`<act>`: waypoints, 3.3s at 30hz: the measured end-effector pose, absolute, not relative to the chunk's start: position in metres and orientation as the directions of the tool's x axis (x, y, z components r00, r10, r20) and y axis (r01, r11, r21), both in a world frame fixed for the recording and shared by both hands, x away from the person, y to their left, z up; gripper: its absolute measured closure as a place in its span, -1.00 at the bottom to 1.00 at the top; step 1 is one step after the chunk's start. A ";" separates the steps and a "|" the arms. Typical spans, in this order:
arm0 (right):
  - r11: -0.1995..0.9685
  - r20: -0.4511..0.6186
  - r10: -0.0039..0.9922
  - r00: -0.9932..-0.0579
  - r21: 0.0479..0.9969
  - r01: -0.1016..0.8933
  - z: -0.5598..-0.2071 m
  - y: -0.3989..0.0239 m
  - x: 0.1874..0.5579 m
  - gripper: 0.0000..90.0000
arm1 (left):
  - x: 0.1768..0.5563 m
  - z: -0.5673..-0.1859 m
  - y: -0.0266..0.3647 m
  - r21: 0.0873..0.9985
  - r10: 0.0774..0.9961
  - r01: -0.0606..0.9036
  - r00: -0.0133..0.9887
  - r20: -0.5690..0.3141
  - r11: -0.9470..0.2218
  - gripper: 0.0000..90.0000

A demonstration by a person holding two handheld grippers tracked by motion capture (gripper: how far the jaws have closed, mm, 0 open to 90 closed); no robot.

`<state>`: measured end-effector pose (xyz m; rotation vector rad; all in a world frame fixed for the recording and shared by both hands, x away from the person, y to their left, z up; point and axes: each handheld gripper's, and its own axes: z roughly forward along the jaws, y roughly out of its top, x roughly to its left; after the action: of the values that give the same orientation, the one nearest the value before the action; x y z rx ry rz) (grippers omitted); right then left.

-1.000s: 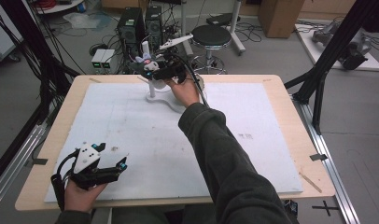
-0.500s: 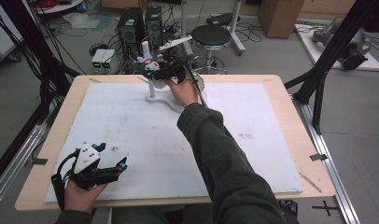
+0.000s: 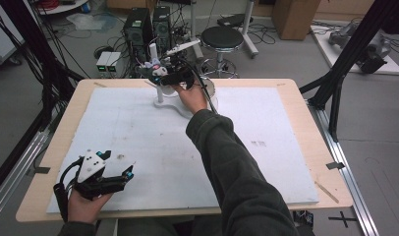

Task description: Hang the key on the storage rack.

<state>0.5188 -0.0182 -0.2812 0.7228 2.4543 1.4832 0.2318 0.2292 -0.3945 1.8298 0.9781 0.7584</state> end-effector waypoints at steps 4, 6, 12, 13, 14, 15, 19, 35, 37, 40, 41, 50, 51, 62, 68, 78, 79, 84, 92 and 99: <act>0.393 0.094 0.496 -0.863 0.862 0.319 -0.282 -0.018 0.518 -0.07 | 0.232 -0.395 0.229 0.908 0.861 0.309 0.499 0.099 -0.283 -0.66; 0.395 0.093 0.493 -0.865 0.862 0.318 -0.283 -0.019 0.518 -0.07 | 0.232 -0.394 0.229 0.907 0.860 0.309 0.500 0.100 -0.285 -0.66; 0.400 0.095 0.491 -0.866 0.858 0.322 -0.286 -0.020 0.516 -0.07 | 0.231 -0.394 0.229 0.908 0.860 0.308 0.500 0.100 -0.284 -0.66; 0.400 0.095 0.491 -0.866 0.858 0.322 -0.286 -0.020 0.516 -0.07 | 0.231 -0.394 0.229 0.908 0.860 0.308 0.500 0.100 -0.284 -0.66; 0.398 0.110 0.489 -0.865 0.854 0.334 -0.289 -0.021 0.516 -0.07 | 0.231 -0.394 0.230 0.907 0.859 0.308 0.501 0.102 -0.287 -0.66; 0.402 0.113 0.494 -0.862 0.849 0.342 -0.289 -0.022 0.515 -0.07 | 0.231 -0.394 0.230 0.907 0.860 0.308 0.500 0.101 -0.286 -0.66; 0.398 0.100 0.496 -0.862 0.857 0.328 -0.291 -0.025 0.514 -0.07 | 0.231 -0.394 0.229 0.908 0.860 0.307 0.500 0.100 -0.284 -0.66; 0.398 0.116 0.515 -0.849 0.845 0.357 -0.295 -0.036 0.514 -0.07 | 0.231 -0.394 0.229 0.907 0.859 0.308 0.502 0.101 -0.287 -0.66; 0.398 0.121 0.516 -0.848 0.842 0.363 -0.295 -0.037 0.514 -0.08 | 0.231 -0.394 0.229 0.908 0.860 0.307 0.501 0.100 -0.285 -0.66; 0.404 0.116 0.512 -0.851 0.841 0.358 -0.296 -0.038 0.515 -0.08 | 0.231 -0.394 0.229 0.908 0.859 0.305 0.501 0.102 -0.286 -0.66; 0.406 0.115 0.515 -0.850 0.840 0.360 -0.296 -0.038 0.515 -0.08 | 0.231 -0.394 0.229 0.908 0.859 0.306 0.502 0.102 -0.286 -0.66; 0.423 0.118 0.521 -0.845 0.825 0.376 -0.299 -0.039 0.515 -0.08 | 0.231 -0.394 0.229 0.909 0.860 0.304 0.500 0.103 -0.286 -0.66; 0.424 0.119 0.519 -0.847 0.824 0.376 -0.300 -0.039 0.515 -0.08 | 0.231 -0.394 0.229 0.909 0.860 0.304 0.500 0.103 -0.286 -0.66; 0.432 0.119 0.537 -0.835 0.811 0.394 -0.313 -0.044 0.514 -0.08 | 0.231 -0.394 0.229 0.909 0.859 0.303 0.501 0.104 -0.286 -0.66; 0.441 0.118 0.536 -0.836 0.805 0.397 -0.318 -0.043 0.515 -0.09 | 0.231 -0.394 0.228 0.909 0.860 0.305 0.501 0.101 -0.285 -0.66; 0.468 0.111 0.527 -0.843 0.790 0.396 -0.321 -0.035 0.513 -0.10 | 0.230 -0.393 0.229 0.909 0.861 0.304 0.499 0.102 -0.285 -0.66; 0.472 0.116 0.529 -0.840 0.783 0.405 -0.322 -0.033 0.512 -0.10 | 0.230 -0.393 0.229 0.909 0.861 0.304 0.499 0.102 -0.284 -0.66; 0.492 0.107 0.521 -0.847 0.773 0.401 -0.325 -0.030 0.512 -0.10 | 0.230 -0.393 0.230 0.909 0.861 0.305 0.498 0.101 -0.283 -0.66; 0.507 0.106 0.515 -0.851 0.762 0.402 -0.330 -0.023 0.511 -0.10 | 0.230 -0.393 0.230 0.910 0.861 0.302 0.498 0.103 -0.284 -0.66; 0.514 0.102 0.516 -0.851 0.758 0.402 -0.333 -0.020 0.512 -0.11 | 0.230 -0.393 0.231 0.909 0.860 0.302 0.499 0.106 -0.287 -0.66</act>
<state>0.5116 -0.0204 -0.3332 0.7972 2.6126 1.2534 0.2300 0.2306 -0.3929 1.8297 0.9715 0.7677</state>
